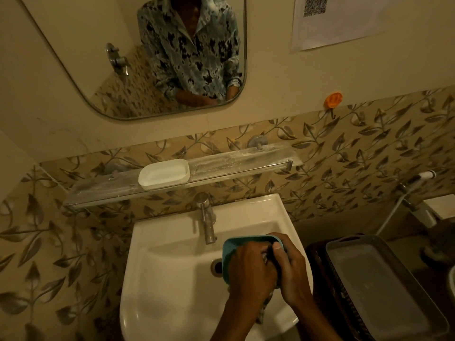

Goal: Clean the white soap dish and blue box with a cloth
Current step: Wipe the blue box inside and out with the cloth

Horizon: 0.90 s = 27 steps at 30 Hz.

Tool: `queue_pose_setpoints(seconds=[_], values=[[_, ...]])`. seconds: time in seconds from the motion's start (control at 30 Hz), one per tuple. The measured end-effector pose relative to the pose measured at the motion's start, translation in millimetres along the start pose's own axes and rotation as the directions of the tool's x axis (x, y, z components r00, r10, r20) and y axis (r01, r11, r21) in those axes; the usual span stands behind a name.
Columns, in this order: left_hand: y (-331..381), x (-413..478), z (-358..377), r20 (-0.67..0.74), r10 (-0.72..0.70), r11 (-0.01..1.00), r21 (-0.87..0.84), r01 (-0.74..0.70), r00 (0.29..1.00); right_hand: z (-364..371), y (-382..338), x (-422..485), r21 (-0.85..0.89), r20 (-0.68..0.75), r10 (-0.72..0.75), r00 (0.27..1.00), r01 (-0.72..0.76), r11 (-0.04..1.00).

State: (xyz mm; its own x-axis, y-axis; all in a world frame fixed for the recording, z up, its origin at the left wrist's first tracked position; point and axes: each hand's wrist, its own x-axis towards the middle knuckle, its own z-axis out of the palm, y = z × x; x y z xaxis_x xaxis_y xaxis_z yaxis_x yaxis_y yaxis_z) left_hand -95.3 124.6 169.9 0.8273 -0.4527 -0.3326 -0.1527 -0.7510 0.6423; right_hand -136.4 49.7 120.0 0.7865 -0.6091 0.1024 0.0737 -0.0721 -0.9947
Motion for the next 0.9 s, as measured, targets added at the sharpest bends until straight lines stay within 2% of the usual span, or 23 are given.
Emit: queue_pose_setpoints(seconds=[0.03, 0.1, 0.13, 0.23, 0.33, 0.43, 0.5, 0.6, 0.7, 0.8, 0.9], values=[[-2, 0, -2, -0.015, 0.015, 1.0, 0.018, -0.015, 1.0, -1, 1, -1, 0.001, -0.017, 0.013, 1.0, -0.013, 1.0], [-12, 4, -4, -0.153, 0.061, 0.991, 0.129, -0.041, 0.986, -7, 1, -3, -0.02, -0.054, 0.026, 0.998, -0.027, 0.999], [-16, 7, -8, -0.24, 0.068, 0.983, 0.18, -0.025, 0.968, -10, 1, -4, -0.043, -0.066, 0.013, 0.998, -0.016, 0.999], [-20, 7, -16, -0.332, 0.056, 0.966, 0.256, 0.032, 0.942, -12, 1, -7, -0.104, -0.071, -0.032, 0.997, 0.024, 0.994], [-24, 6, -9, -0.317, 0.056, 0.969, 0.246, 0.024, 0.947, -5, 6, -11, -0.112, -0.063, -0.039, 0.997, 0.031, 0.993], [-17, 3, -2, -0.247, 0.071, 0.995, 0.086, -0.051, 0.966, 0, 8, -8, -0.125, -0.012, -0.038, 0.999, 0.036, 0.991], [-13, 2, 5, -0.174, 0.12, 0.992, -0.016, -0.125, 0.977, 0, 8, -2, -0.053, 0.018, -0.023, 1.0, 0.024, 0.998], [-13, 5, 6, -0.085, 0.201, 0.98, 0.018, -0.2, 0.976, 0, 8, 9, -0.025, 0.045, -0.04, 0.998, 0.042, 0.999], [-14, 18, 0, -0.057, 0.214, 0.963, 0.177, -0.201, 0.975, 1, 8, 19, 0.0, 0.086, -0.024, 0.996, 0.024, 1.0], [-3, 26, -22, -0.245, 0.27, 0.937, 0.288, -0.196, 0.931, 5, -3, 33, 0.011, 0.044, -0.073, 0.996, 0.072, 0.997], [0, 34, -45, -0.424, 0.248, 0.921, 0.383, -0.076, 0.871, 7, -18, 45, 0.027, 0.001, -0.17, 0.985, 0.17, 0.985]])
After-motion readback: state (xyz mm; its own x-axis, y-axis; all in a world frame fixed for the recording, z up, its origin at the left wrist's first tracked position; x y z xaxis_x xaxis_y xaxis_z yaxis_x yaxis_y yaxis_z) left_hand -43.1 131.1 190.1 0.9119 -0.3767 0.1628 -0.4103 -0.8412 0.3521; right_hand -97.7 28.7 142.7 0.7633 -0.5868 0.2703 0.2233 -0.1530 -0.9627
